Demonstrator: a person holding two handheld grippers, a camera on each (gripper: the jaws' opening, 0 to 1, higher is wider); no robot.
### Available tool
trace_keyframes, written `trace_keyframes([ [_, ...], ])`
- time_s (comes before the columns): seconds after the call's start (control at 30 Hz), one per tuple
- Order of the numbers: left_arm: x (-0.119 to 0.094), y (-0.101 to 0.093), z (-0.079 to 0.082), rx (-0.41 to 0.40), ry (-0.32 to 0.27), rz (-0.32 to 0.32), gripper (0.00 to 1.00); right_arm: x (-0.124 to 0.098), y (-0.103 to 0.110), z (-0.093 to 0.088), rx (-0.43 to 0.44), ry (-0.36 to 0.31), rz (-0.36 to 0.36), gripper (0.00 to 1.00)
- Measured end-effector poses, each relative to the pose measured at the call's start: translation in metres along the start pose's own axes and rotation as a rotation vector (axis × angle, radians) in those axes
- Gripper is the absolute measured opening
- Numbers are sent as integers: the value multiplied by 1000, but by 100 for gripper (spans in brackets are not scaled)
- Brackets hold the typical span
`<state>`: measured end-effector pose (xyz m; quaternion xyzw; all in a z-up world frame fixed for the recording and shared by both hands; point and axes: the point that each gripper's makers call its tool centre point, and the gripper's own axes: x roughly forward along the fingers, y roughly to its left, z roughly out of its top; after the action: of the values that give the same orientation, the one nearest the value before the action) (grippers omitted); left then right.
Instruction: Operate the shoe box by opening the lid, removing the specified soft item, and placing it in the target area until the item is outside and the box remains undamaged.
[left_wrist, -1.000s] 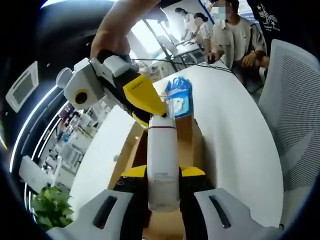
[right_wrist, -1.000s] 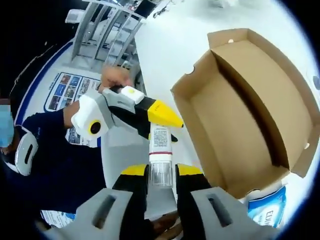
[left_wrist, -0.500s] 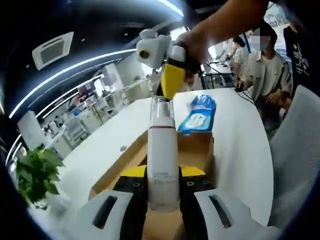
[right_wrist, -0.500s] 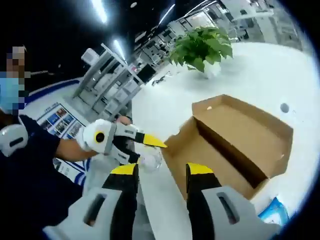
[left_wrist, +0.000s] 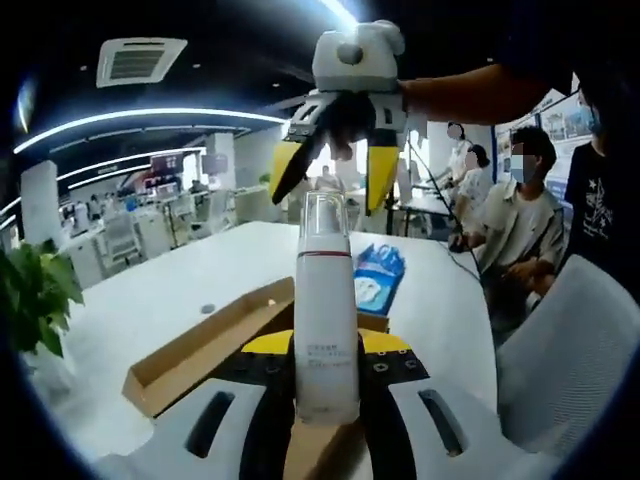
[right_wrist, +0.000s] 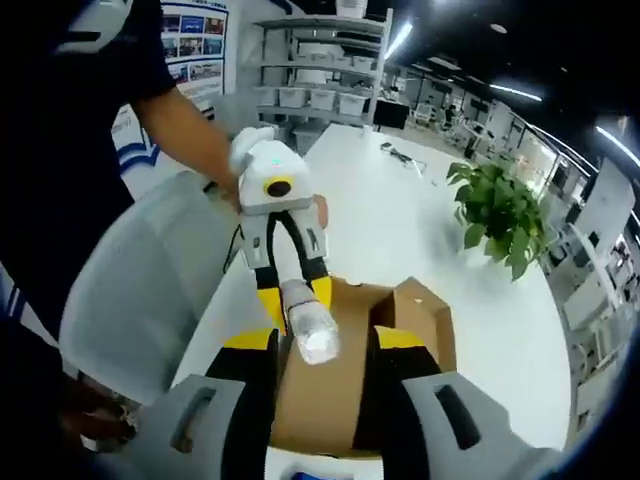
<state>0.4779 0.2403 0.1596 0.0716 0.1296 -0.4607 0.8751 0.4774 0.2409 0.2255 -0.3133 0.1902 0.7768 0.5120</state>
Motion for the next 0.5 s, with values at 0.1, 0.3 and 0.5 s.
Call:
trace_keyframes([
  [0.1,3,-10,10,-44,-40,-42,21,10,11,-15,-63,108,70,26],
  [0.3,4,-19,18,-86,-79,-83,21,13,14,-17,-31,109,110,26],
  [0.5,3,-24,23,-148,-110,-120,21,7,10,-15,53,84,128,26],
])
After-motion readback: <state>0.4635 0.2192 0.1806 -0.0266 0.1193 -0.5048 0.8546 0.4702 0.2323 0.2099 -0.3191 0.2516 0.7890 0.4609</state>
